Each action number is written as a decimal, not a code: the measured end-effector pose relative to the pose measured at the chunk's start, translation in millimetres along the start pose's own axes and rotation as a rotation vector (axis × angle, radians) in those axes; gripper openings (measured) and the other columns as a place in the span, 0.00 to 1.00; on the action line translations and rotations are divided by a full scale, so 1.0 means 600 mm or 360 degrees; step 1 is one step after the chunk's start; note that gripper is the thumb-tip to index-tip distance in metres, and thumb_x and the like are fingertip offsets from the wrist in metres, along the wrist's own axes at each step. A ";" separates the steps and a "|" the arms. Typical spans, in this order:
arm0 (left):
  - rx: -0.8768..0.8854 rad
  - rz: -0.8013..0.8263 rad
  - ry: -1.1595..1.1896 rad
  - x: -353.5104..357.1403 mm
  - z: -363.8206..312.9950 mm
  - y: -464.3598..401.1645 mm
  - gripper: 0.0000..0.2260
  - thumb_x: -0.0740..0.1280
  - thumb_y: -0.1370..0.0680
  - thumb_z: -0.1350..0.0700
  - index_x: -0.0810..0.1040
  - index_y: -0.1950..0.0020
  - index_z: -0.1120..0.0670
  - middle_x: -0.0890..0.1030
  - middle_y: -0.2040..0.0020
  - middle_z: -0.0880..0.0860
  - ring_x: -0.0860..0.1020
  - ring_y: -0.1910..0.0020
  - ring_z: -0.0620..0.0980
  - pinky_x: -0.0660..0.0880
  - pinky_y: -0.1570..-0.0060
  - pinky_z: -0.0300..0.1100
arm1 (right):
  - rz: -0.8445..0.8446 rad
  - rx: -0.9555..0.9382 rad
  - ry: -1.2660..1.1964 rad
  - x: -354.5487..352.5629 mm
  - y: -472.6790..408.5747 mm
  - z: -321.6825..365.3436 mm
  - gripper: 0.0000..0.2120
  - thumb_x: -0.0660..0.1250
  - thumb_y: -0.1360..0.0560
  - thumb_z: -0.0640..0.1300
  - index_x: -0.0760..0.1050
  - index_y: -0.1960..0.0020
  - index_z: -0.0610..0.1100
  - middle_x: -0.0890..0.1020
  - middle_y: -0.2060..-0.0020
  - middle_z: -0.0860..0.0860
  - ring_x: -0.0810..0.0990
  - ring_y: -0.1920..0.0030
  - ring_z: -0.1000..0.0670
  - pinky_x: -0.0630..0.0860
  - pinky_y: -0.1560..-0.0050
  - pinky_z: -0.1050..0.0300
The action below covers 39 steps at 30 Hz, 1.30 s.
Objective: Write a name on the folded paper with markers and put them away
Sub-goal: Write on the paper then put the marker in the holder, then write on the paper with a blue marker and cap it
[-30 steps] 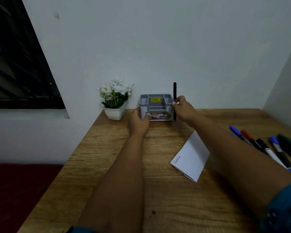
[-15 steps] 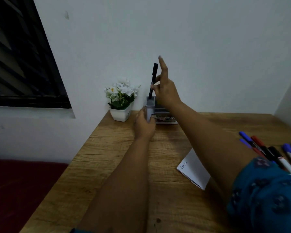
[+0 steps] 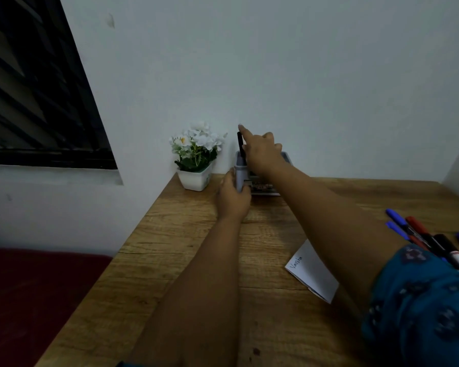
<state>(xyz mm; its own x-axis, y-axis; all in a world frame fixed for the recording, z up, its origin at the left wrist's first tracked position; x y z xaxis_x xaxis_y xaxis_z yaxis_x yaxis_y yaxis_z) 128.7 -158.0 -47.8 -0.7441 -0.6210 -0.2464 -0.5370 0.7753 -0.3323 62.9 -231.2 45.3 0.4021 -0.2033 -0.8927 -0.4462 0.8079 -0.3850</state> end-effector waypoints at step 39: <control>0.0529 0.0456 -0.0356 0.055 -0.147 0.215 0.13 0.66 0.22 0.50 0.76 0.40 0.53 0.79 0.42 0.51 0.74 0.40 0.50 0.73 0.43 0.48 | 0.0116 0.0806 0.0226 -0.116 0.390 -0.270 0.06 0.64 0.22 0.43 0.78 0.52 0.41 0.82 0.52 0.45 0.78 0.54 0.47 0.72 0.56 0.57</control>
<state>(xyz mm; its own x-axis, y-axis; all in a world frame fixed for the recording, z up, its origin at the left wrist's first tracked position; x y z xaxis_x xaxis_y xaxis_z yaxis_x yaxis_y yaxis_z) -0.4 -68.5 -18.7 -0.7201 -0.4258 -0.5478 -0.1402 0.8625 -0.4862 -198.8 -117.7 -20.6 0.2565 -0.1811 -0.9494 -0.0131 0.9816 -0.1908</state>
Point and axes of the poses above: each hand's wrist, its own y-axis away from the middle knuckle, its own x-axis out of the palm, z = x × y, the point moved 2 cm from there along -y, towards the middle knuckle
